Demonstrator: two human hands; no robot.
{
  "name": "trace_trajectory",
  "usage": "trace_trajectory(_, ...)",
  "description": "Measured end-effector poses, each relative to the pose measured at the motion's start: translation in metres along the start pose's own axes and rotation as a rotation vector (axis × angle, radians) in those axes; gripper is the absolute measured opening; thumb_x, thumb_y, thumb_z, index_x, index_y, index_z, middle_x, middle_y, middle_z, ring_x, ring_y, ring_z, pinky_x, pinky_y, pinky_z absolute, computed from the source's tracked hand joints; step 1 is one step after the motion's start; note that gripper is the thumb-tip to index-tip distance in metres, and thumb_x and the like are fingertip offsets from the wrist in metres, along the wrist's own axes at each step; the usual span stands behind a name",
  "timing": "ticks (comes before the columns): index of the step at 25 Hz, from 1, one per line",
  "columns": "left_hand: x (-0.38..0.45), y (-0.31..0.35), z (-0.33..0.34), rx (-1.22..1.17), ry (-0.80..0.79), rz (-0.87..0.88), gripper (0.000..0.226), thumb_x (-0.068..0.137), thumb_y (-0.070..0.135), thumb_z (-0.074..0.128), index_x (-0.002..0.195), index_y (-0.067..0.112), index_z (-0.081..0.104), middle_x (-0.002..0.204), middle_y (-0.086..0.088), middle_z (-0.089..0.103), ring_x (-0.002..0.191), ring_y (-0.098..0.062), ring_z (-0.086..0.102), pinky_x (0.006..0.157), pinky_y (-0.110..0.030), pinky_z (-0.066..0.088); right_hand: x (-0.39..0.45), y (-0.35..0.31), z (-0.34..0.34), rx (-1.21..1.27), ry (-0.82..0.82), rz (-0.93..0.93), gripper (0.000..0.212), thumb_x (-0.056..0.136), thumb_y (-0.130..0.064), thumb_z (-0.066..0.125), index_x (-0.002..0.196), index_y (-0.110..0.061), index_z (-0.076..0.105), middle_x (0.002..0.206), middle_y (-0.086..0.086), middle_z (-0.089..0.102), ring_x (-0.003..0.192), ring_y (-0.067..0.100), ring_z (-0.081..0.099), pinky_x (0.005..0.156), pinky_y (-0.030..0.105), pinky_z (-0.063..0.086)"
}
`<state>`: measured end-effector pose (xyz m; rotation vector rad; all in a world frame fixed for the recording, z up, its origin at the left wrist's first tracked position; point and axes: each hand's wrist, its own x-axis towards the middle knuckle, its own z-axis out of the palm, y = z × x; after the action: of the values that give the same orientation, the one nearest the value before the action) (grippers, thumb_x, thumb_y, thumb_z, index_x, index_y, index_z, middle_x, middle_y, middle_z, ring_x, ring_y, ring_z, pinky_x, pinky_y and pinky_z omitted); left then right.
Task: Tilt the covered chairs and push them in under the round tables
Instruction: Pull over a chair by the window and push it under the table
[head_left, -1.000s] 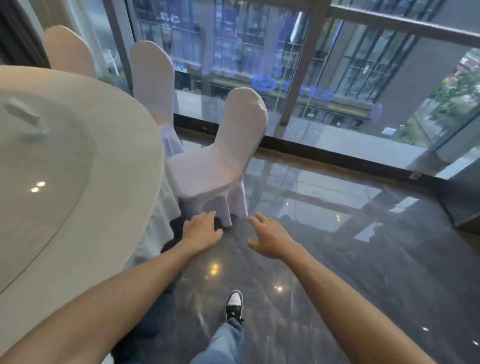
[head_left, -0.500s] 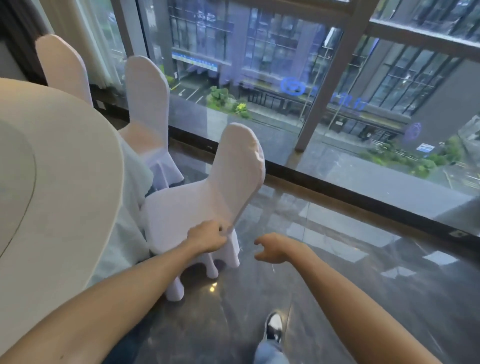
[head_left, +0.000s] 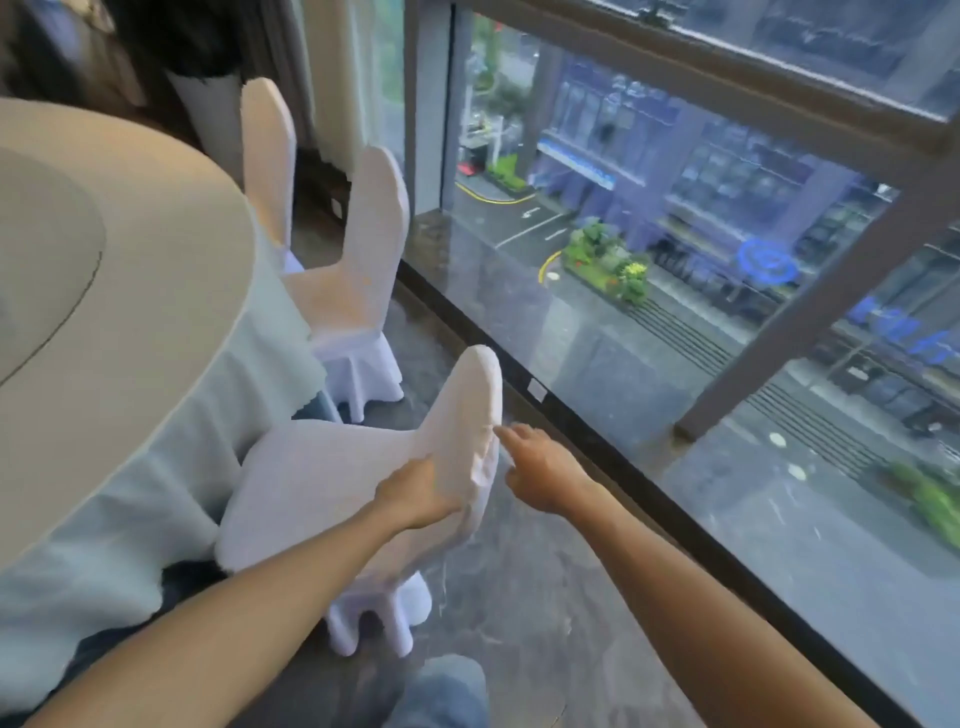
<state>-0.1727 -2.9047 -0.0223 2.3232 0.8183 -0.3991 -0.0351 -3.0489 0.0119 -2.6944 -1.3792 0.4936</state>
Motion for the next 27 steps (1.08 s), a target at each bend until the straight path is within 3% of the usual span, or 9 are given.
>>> trace_trajectory(4, 0.063, 0.041, 0.031, -0.119, -0.058, -0.089, 0.082, 0.064, 0.071, 0.067, 0.129, 0.024, 0.051, 0.122, 0.000, 0.063, 0.107, -0.024, 0.061, 0.089, -0.038, 0.049, 0.079, 0.053, -0.016, -0.206, -0.004, -0.199, 0.077, 0.089, -0.007, 0.062, 0.153, -0.019, 0.020, 0.156, 0.013, 0.027, 0.143, 0.036, 0.024, 0.112, 0.051, 0.033)
trace_trajectory(6, 0.095, 0.054, 0.044, -0.151, -0.041, -0.137, 0.071, 0.068, 0.060, 0.069, 0.124, 0.019, 0.054, 0.119, -0.002, 0.064, 0.104, -0.025, 0.062, 0.082, -0.032, 0.049, 0.120, 0.075, -0.016, -0.297, -0.042, -0.278, 0.080, 0.086, -0.007, 0.065, 0.152, -0.018, 0.021, 0.157, 0.015, 0.023, 0.143, 0.036, 0.019, 0.112, 0.052, 0.032)
trace_trajectory(9, 0.135, 0.069, 0.045, -0.091, 0.008, -0.254, 0.037, 0.076, 0.031, 0.066, 0.109, 0.013, 0.063, 0.106, -0.005, 0.070, 0.097, -0.027, 0.067, 0.071, -0.027, 0.046, 0.180, 0.100, -0.009, -0.349, -0.099, -0.401, 0.080, 0.082, -0.008, 0.068, 0.147, -0.018, 0.024, 0.154, 0.014, 0.024, 0.140, 0.036, 0.024, 0.106, 0.051, 0.037)
trace_trajectory(14, 0.154, 0.089, 0.041, -0.158, 0.071, -0.406, 0.040, 0.074, 0.025, 0.067, 0.114, 0.017, 0.061, 0.111, -0.005, 0.070, 0.103, -0.027, 0.067, 0.076, -0.025, 0.047, 0.263, 0.096, -0.010, -0.464, -0.118, -0.700, 0.078, 0.083, -0.015, 0.066, 0.149, -0.017, 0.025, 0.154, 0.011, 0.028, 0.143, 0.034, 0.022, 0.109, 0.055, 0.029)
trace_trajectory(17, 0.170, 0.098, 0.040, -0.190, 0.089, -0.453, 0.041, 0.077, 0.025, 0.069, 0.116, 0.016, 0.058, 0.113, -0.007, 0.069, 0.105, -0.030, 0.066, 0.079, -0.028, 0.047, 0.309, 0.096, -0.013, -0.604, -0.297, -0.964, 0.054, 0.082, -0.014, 0.062, 0.135, -0.020, 0.052, 0.140, 0.004, 0.051, 0.136, 0.030, 0.038, 0.115, 0.053, 0.019)
trace_trajectory(19, 0.183, 0.102, 0.031, -0.185, 0.088, -0.486, 0.043, 0.077, 0.026, 0.070, 0.117, 0.016, 0.057, 0.114, -0.007, 0.068, 0.104, -0.031, 0.066, 0.083, -0.033, 0.050, 0.330, 0.103, -0.012, -0.613, -0.252, -1.039, 0.036, 0.076, -0.013, 0.063, 0.111, -0.019, 0.067, 0.115, 0.002, 0.067, 0.116, 0.028, 0.057, 0.112, 0.047, 0.024)
trace_trajectory(21, 0.203, 0.103, 0.023, -0.202, 0.098, -0.519, 0.045, 0.077, 0.026, 0.071, 0.119, 0.017, 0.057, 0.116, -0.007, 0.068, 0.105, -0.031, 0.065, 0.085, -0.035, 0.050, 0.353, 0.104, -0.013, -0.605, -0.211, -1.062, 0.026, 0.069, -0.014, 0.067, 0.094, -0.019, 0.070, 0.097, 0.001, 0.071, 0.099, 0.027, 0.063, 0.108, 0.044, 0.032)
trace_trajectory(24, 0.234, 0.106, -0.001, -0.237, 0.125, -0.592, 0.044, 0.078, 0.025, 0.069, 0.120, 0.020, 0.057, 0.114, -0.004, 0.068, 0.102, -0.030, 0.066, 0.082, -0.033, 0.051, 0.396, 0.097, -0.024, -0.571, -0.169, -1.124, 0.021, 0.063, -0.015, 0.074, 0.084, -0.017, 0.071, 0.085, 0.002, 0.071, 0.089, 0.027, 0.065, 0.104, 0.044, 0.041)
trace_trajectory(27, 0.270, 0.106, -0.031, -0.240, 0.197, -0.631, 0.039, 0.079, 0.025, 0.065, 0.116, 0.022, 0.055, 0.107, -0.003, 0.068, 0.094, -0.029, 0.066, 0.077, -0.033, 0.050, 0.445, 0.085, -0.039, -0.591, -0.194, -1.164, 0.023, 0.068, -0.016, 0.071, 0.092, -0.015, 0.070, 0.094, 0.005, 0.070, 0.095, 0.028, 0.062, 0.102, 0.043, 0.038)
